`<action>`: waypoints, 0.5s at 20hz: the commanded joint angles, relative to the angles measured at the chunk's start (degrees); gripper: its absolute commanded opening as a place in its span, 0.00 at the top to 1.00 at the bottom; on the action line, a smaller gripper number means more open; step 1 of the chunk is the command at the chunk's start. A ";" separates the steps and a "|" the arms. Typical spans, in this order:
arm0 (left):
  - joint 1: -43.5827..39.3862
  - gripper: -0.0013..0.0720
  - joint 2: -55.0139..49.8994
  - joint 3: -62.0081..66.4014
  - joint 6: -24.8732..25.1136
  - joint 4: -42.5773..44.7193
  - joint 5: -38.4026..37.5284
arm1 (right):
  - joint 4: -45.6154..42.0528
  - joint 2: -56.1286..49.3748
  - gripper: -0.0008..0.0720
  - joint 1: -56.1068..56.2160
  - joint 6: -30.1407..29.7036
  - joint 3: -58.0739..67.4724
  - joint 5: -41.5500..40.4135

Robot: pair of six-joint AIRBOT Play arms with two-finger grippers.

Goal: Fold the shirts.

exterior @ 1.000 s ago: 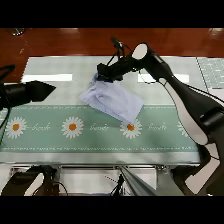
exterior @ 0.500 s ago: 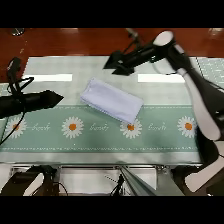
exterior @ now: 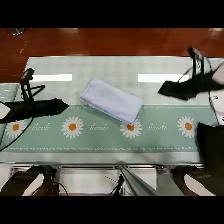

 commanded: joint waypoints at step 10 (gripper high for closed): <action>-5.46 0.96 -0.50 -2.51 -0.22 -0.39 2.14 | 39.85 -23.17 0.14 5.18 -20.02 -10.88 -11.17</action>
